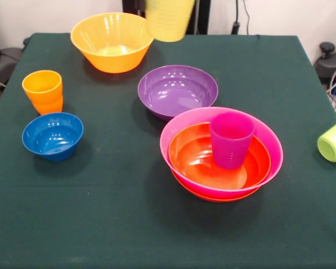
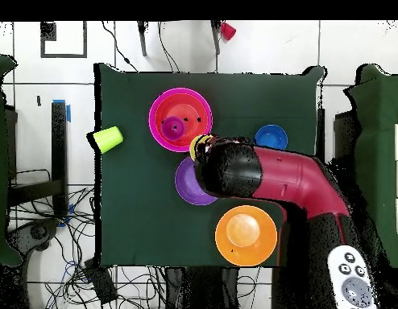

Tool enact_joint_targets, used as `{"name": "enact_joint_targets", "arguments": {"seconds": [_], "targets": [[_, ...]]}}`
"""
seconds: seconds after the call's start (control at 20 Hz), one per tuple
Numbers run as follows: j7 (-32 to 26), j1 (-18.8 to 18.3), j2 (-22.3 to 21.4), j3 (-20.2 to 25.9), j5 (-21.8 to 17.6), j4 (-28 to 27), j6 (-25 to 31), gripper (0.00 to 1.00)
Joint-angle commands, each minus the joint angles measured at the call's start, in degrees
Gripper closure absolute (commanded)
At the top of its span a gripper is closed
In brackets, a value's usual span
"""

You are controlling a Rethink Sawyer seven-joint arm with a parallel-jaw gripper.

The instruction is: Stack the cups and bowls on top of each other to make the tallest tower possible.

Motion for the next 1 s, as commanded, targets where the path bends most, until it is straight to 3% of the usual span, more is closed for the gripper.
{"name": "enact_joint_targets", "arguments": {"seconds": [0.05, 0.4, 1.0], "targets": [[15.3, 4.6, 3.7, -3.5, 1.2, 0.1, 1.0, 1.0], [16.9, 6.3, 7.3, -4.0, 1.8, -1.2, -0.7, 1.0], [19.6, 7.8, 7.7, -3.4, 1.8, -1.4, 0.1, 1.0]]}}
